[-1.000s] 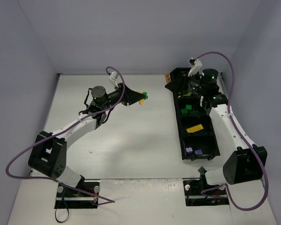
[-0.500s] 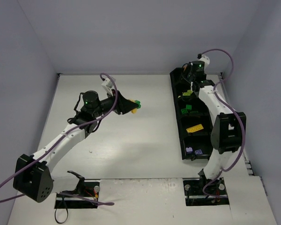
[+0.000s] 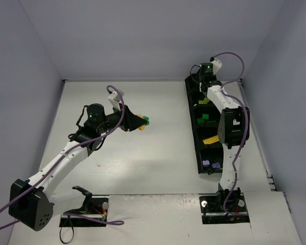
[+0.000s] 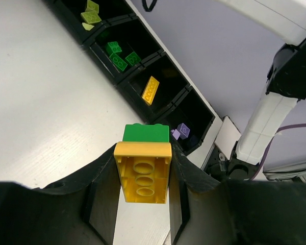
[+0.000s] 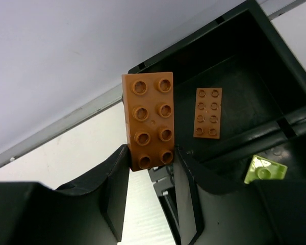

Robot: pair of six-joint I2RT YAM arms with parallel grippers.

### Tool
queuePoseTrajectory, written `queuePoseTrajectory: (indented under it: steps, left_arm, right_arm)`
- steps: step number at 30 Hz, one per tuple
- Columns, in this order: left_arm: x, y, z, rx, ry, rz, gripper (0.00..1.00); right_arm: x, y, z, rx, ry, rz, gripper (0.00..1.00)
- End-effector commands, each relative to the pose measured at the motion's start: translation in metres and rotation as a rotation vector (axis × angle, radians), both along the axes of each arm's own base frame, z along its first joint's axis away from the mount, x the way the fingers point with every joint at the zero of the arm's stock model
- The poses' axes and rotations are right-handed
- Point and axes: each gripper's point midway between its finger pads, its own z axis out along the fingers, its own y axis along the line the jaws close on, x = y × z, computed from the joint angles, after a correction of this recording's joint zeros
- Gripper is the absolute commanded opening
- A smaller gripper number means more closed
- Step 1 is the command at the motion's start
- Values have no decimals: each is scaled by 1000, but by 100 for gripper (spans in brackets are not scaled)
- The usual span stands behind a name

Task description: Sort the legos into containers by color

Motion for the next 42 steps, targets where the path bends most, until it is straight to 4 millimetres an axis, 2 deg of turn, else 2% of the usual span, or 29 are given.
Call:
queuePoseTrajectory:
  steps: [1,3,5,8,9,14,19,20,22,23,24,25,26,27,28,29,30,31,32,33,35,36,38,39,40,42]
  left_arm:
    - [-2,3,12,-10,-58,3,0]
    - [-3,3,11,-9,-55,3,0]
    - [-2,4,12,-7,-62,9,0]
    - [-1,6,10,7,-64,22,0]
    - [0,6,9,11,-65,22,0]
    - [3,5,8,13,-64,20,0]
    - [7,1,13,4,-76,11,0]
    - [8,0,17,-1,-85,7,0]
    - [10,-3,20,-10,-100,-5,0]
    - [11,-3,23,-15,-109,-8,0]
    - [12,-6,25,-22,-113,-18,0]
    - [13,-9,30,-36,-134,-32,0]
    - [14,-10,34,-45,-142,-39,0]
    - [17,-13,39,-55,-153,-45,0]
    - [18,-15,41,-59,-160,-54,0]
    - [18,-17,44,-65,-172,-71,0]
    - [20,-20,50,-64,-218,-94,0]
    - [21,-20,49,-54,-233,-95,0]
    - [22,-20,53,-48,-272,-102,0]
    - [21,-21,56,-39,-303,-109,0]
    - [22,-18,55,22,-395,-116,0]
    - [20,-17,60,43,-441,-117,0]
    - [24,-11,54,136,-525,-113,0]
    - [25,-9,57,158,-556,-111,0]
    - [25,-7,58,195,-612,-118,0]
    - [23,-5,59,238,-669,-132,0]
  right_arm:
    - [28,-4,50,19,-158,-30,8]
    - [34,-3,44,24,-157,-27,12]
    - [40,-5,48,36,-172,-21,15]
    - [47,-2,45,53,-175,3,30]
    - [48,-2,41,52,-170,4,38]
    - [47,-3,45,46,-174,26,55]
    - [39,0,59,37,-182,59,59]
    - [34,1,75,37,-203,70,59]
    - [25,9,80,49,-200,129,57]
    - [17,18,101,62,-229,179,56]
    - [9,23,99,64,-219,223,53]
    - [0,40,103,95,-220,317,52]
    - [-12,48,126,108,-251,366,50]
    - [-23,54,119,127,-228,408,50]
    - [-33,62,122,143,-225,450,50]
    - [-51,73,144,170,-254,518,50]
    - [-82,88,149,234,-236,602,51]
    - [-83,89,150,234,-237,603,51]
    - [-93,94,152,274,-226,622,52]
    - [-115,105,151,313,-206,679,54]
    - [-136,116,151,359,-180,729,58]
    - [-153,123,151,398,-157,748,63]
    - [-179,137,153,456,-128,842,67]
    - [-192,142,162,479,-130,868,70]
    - [-209,152,160,505,-105,924,72]
    - [-231,160,167,514,-106,980,75]
